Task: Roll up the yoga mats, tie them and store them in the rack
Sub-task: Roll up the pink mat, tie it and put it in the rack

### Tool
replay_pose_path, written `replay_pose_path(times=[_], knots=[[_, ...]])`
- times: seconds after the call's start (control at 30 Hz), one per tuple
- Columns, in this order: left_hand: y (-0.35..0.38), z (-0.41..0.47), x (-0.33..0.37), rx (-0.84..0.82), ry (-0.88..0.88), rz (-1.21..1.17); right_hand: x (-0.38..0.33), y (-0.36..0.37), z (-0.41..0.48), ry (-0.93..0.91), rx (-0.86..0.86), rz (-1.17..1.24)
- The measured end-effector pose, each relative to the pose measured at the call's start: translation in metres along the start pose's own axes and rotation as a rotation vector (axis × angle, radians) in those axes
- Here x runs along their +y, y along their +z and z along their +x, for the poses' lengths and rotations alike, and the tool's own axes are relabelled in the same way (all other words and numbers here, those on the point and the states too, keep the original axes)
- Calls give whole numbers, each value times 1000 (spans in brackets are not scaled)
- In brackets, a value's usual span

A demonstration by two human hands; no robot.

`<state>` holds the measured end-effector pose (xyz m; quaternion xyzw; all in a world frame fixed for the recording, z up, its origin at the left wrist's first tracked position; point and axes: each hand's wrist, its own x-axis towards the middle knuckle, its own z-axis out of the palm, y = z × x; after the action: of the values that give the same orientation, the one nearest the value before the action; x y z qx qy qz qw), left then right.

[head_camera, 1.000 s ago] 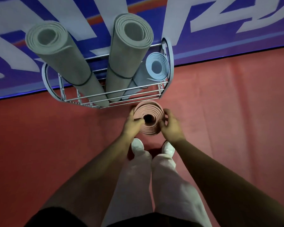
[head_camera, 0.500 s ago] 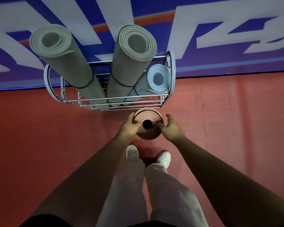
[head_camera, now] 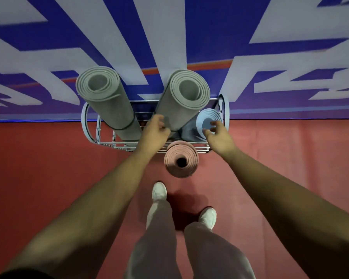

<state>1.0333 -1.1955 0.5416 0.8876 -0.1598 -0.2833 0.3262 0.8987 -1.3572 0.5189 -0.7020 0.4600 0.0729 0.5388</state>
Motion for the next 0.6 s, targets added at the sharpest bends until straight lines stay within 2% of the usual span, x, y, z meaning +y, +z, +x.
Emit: replay_pose_path(times=[0.13, 0.23, 0.27, 0.37, 0.47, 0.53, 0.6], knots=[[-15, 46, 28, 18, 363, 311, -23, 9, 27, 3, 1, -6], [-23, 68, 39, -48, 486, 364, -14, 33, 36, 15, -72, -109], [-24, 73, 40, -84, 528, 403, -12, 40, 36, 19, -42, -82], [-28, 79, 39, -148, 663, 741, -12, 53, 40, -17, 93, 144], [-38, 86, 43, -95, 707, 897, -28, 56, 42, -52, 97, 369], [-47, 90, 44, -66, 760, 955, -32, 57, 51, -4, 118, 278], [-58, 91, 39, -40, 828, 1020, -30, 58, 60, 105, 88, 1]])
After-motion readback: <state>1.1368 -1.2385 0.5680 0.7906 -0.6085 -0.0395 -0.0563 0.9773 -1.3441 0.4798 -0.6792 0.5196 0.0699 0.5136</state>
